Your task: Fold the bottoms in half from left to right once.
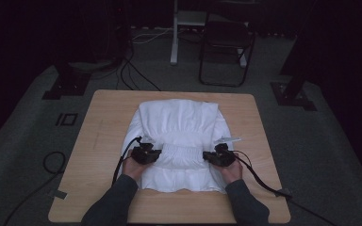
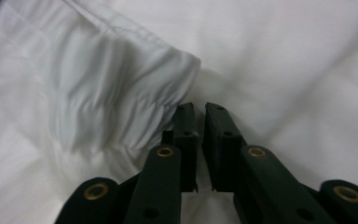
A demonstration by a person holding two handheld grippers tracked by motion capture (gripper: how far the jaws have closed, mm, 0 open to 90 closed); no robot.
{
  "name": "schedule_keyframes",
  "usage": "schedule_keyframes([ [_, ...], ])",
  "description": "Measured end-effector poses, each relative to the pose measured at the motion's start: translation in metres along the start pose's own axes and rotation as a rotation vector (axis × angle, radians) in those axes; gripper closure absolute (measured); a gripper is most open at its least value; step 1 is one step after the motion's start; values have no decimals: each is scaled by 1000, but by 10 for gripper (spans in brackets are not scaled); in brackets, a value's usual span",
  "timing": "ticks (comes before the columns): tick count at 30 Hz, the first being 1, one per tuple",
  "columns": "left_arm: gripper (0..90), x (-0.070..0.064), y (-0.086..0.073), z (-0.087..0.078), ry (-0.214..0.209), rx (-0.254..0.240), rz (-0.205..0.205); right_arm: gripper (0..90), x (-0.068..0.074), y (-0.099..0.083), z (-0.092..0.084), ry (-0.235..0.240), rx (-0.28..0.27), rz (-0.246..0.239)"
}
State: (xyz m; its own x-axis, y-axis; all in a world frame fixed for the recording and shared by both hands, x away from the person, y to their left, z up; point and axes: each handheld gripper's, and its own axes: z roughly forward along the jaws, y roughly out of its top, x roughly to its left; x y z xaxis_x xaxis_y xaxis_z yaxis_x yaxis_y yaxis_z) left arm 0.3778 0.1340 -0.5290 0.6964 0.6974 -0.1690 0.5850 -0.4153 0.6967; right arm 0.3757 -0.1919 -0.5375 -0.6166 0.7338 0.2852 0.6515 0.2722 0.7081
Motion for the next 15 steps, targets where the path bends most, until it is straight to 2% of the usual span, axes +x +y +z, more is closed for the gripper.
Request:
schedule_keyframes([
  [3, 827, -4, -2, -4, -11, -8, 15, 815, 1, -1, -2, 17, -6, -8],
  [4, 827, -14, -8, -11, -45, -10, 53, 806, 3, -2, -6, 46, -20, -20],
  [5, 809, -18, -11, -15, -60, -12, 77, 786, 7, -6, -15, 114, -48, -58],
  [6, 802, -21, -15, -18, -75, -17, 97, 774, 10, -8, -19, 138, -59, -81],
  [8, 779, -24, -20, -27, -99, -43, 103, 746, 14, -12, -30, 176, -95, -134],
  [11, 775, -21, -21, -35, -89, -66, 92, 738, 16, -11, -40, 160, -126, -137],
  [15, 742, -20, -17, -36, -81, -78, 81, 704, 15, -10, -40, 164, -134, -117],
])
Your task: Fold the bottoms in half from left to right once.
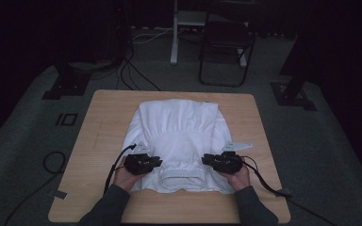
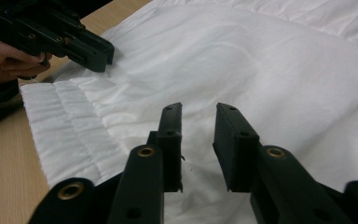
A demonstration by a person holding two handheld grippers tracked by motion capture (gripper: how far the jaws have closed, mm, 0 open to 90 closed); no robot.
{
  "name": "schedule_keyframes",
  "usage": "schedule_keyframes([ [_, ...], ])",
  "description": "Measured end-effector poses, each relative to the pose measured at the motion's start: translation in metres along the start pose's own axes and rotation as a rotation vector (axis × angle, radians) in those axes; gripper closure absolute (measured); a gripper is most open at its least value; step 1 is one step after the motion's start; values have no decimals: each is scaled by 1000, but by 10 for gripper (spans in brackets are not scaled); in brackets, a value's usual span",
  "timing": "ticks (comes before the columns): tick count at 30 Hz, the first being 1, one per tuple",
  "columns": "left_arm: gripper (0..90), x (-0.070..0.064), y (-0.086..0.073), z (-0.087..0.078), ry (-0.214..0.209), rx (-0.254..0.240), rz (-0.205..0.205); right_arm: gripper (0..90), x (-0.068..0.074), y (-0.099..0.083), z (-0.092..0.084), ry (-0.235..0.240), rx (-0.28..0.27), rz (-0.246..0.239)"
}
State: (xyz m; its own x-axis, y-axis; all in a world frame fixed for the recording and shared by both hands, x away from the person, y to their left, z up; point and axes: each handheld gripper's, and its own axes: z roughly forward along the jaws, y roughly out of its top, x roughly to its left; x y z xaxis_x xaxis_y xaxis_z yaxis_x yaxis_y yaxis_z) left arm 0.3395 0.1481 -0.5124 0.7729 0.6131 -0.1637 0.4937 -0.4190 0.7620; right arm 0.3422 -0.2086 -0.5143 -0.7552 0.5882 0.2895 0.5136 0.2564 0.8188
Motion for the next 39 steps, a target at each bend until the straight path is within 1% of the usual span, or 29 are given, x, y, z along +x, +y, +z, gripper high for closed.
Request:
schedule_keyframes([
  [2, 725, -6, 2, 6, -24, 16, 20, 670, 3, -3, 6, 25, 13, 5],
  [4, 703, -11, 0, 15, -33, 72, 52, 655, 9, -6, 13, 25, 57, -25],
  [5, 698, -12, -1, 19, -28, 91, 64, 653, 11, -8, 18, 18, 87, -45],
  [6, 695, -12, -1, 19, -28, 91, 64, 653, 11, -8, 18, 18, 87, -45],
  [7, 673, -10, 1, 21, -25, 78, 51, 639, 14, -12, 27, 4, 148, -75],
  [9, 641, -4, 9, 19, 6, 48, 43, 613, 12, -8, 28, -15, 144, -73],
  [13, 607, 14, 36, 20, 72, -3, 36, 508, 4, 15, 28, -113, 94, -87],
  [15, 605, 25, 48, 24, 92, -29, 26, 482, -4, 31, 33, -160, 69, -70],
  [16, 602, 30, 53, 28, 99, -41, 11, 474, -9, 38, 37, -179, 59, -57],
  [17, 597, 36, 57, 32, 106, -40, -3, 467, -15, 44, 42, -196, 51, -50],
  [18, 595, 36, 57, 32, 106, -40, -3, 467, -15, 44, 42, -196, 51, -50],
  [19, 590, 48, 60, 43, 126, -25, -19, 453, -27, 53, 55, -233, 59, -26],
  [20, 589, 48, 60, 43, 126, -25, -19, 440, -31, 55, 61, -249, 69, -21],
  [21, 589, 56, 57, 53, 131, 2, -33, 440, -35, 57, 67, -270, 84, -23],
  [22, 589, 56, 57, 53, 131, 2, -33, 440, -38, 57, 71, -286, 92, -26],
  [23, 590, 62, 51, 63, 127, 27, -53, 440, -42, 56, 76, -303, 104, -24],
  [24, 589, 62, 51, 63, 127, 27, -53, 440, -42, 56, 76, -303, 104, -24],
  [25, 590, 64, 47, 66, 122, 38, -63, 438, -51, 50, 85, -318, 131, -5],
  [26, 590, 65, 43, 68, 117, 36, -65, 438, -51, 50, 85, -318, 131, -5],
  [27, 590, 65, 38, 68, 117, 16, -74, 437, -54, 44, 88, -311, 133, 17],
  [28, 591, 65, 38, 68, 117, 16, -74, 437, -54, 44, 88, -311, 133, 17],
  [29, 591, 63, 34, 66, 114, 6, -83, 436, -52, 38, 88, -316, 113, 0],
  [32, 590, 60, 31, 63, 112, 5, -78, 435, -48, 33, 86, -320, 101, -5],
  [33, 590, 54, 26, 59, 104, 5, -74, 435, -43, 28, 83, -319, 92, -21],
  [34, 590, 54, 26, 59, 104, 5, -74, 436, -41, 25, 82, -319, 90, -27],
  [35, 590, 47, 19, 55, 99, -7, -76, 436, -38, 22, 80, -317, 86, -32],
  [36, 590, 47, 19, 55, 99, -7, -76, 436, -38, 22, 80, -317, 86, -32],
  [37, 590, 40, 12, 50, 90, -14, -67, 436, -29, 17, 76, -316, 89, -37],
  [39, 590, 37, 9, 47, 86, -15, -71, 436, -26, 15, 75, -316, 90, -44],
])
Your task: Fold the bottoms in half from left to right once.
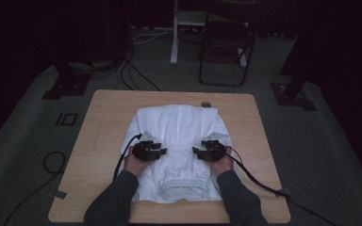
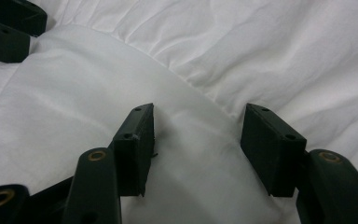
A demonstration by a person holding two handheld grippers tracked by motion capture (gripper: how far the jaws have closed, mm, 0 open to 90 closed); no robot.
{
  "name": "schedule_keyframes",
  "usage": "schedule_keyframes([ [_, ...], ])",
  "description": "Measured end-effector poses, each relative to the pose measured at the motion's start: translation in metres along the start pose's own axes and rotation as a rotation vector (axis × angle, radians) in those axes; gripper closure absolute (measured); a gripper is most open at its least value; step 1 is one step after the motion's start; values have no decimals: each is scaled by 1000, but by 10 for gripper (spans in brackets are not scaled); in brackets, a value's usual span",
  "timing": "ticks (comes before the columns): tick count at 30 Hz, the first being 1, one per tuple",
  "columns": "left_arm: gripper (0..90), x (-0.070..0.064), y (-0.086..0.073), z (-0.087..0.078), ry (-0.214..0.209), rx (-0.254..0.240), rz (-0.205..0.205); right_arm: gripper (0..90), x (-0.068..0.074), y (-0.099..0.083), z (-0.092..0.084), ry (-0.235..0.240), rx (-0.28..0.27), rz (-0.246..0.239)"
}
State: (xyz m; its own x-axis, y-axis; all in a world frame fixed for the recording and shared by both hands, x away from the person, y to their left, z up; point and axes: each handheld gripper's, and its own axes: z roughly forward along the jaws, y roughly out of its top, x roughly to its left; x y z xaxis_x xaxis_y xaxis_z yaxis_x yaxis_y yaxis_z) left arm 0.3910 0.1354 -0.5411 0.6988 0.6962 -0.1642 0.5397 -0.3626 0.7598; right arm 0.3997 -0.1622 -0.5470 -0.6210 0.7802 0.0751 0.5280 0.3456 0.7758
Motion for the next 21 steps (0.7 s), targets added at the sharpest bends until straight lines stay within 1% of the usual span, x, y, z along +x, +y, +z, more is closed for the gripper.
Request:
schedule_keyframes([
  [2, 590, -7, -8, -6, -5, -9, -2, 436, 9, -7, -7, 1, 0, -3],
  [3, 590, -7, -8, -6, -5, -9, -2, 436, 9, -7, -7, 1, 0, -3],
  [4, 588, -19, -17, -15, -8, 0, 7, 436, 19, -16, -17, 8, 1, 3],
  [7, 587, -30, -26, -23, -11, 3, 17, 436, 29, -25, -26, 22, 0, 1],
  [9, 587, -30, -26, -23, -11, 3, 17, 436, 31, -28, -29, 29, -3, 5],
  [10, 583, -37, -29, -28, -20, 23, 13, 436, 35, -33, -35, 41, -4, 14],
  [11, 579, -37, -29, -28, -20, 23, 13, 436, 35, -33, -35, 41, -4, 14],
  [12, 576, -43, -31, -32, -23, 42, 21, 436, 39, -37, -39, 47, -4, 15],
  [14, 561, -48, -32, -35, -28, 53, 30, 436, 41, -39, -42, 53, -5, 12],
  [15, 556, -50, -33, -36, -26, 58, 40, 436, 43, -40, -43, 55, -4, 20],
  [17, 553, -52, -35, -37, -26, 56, 46, 436, 43, -41, -44, 59, -6, 18],
  [19, 552, -51, -37, -38, -33, 44, 37, 436, 43, -42, -44, 59, -7, 19],
  [21, 552, -51, -37, -38, -33, 44, 37, 436, 43, -42, -44, 60, -8, 18],
])
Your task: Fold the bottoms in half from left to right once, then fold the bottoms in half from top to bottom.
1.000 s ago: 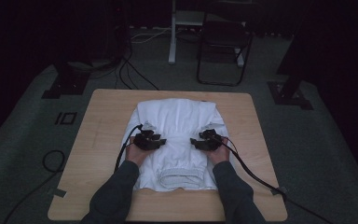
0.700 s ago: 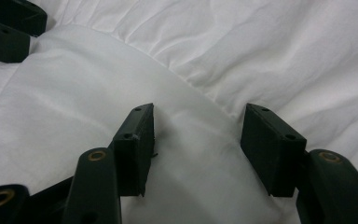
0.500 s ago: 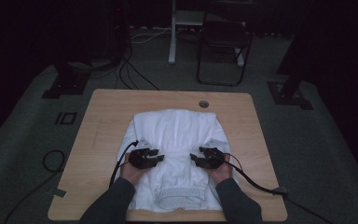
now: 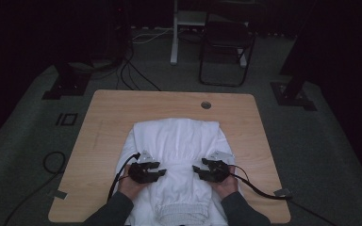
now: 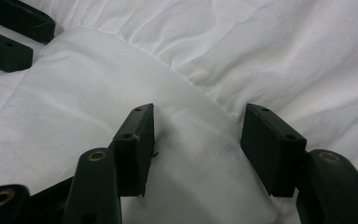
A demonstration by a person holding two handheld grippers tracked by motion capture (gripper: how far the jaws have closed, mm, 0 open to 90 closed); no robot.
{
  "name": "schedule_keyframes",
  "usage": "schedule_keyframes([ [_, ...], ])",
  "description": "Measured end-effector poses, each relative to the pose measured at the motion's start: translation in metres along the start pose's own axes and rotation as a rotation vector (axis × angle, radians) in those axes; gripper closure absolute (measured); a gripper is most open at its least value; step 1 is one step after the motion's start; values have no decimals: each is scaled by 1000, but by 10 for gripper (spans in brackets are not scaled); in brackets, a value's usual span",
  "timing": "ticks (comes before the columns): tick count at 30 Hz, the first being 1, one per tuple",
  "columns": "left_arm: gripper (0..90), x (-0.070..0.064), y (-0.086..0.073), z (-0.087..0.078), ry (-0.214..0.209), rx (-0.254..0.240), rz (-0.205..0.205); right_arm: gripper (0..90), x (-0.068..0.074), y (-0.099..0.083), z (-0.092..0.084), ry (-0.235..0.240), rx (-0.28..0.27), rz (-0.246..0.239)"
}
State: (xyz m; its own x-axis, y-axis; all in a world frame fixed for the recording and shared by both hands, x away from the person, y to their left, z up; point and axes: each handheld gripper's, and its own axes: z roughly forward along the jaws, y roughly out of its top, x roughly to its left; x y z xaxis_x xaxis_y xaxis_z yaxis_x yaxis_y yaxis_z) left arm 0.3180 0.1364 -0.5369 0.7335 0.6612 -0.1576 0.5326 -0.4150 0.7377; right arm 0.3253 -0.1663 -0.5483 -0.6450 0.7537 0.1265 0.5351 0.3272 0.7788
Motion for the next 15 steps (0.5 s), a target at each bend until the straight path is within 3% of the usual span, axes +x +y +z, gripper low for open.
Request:
schedule_keyframes([
  [8, 541, 2, 0, -1, -13, -6, -18, 436, 0, 0, 0, 0, 0, 3],
  [10, 516, 5, 7, -7, -12, -16, -22, 436, 0, 0, 0, 1, 0, 6],
  [12, 479, 8, 12, -11, 13, -31, -17, 437, 0, 0, 0, 1, 0, 8],
  [13, 479, 19, 24, -20, 74, -70, -17, 436, 0, 0, 0, 1, -1, 8],
  [15, 378, 37, 37, -27, 149, -99, -31, 436, 0, 0, 0, 3, -1, 10],
])
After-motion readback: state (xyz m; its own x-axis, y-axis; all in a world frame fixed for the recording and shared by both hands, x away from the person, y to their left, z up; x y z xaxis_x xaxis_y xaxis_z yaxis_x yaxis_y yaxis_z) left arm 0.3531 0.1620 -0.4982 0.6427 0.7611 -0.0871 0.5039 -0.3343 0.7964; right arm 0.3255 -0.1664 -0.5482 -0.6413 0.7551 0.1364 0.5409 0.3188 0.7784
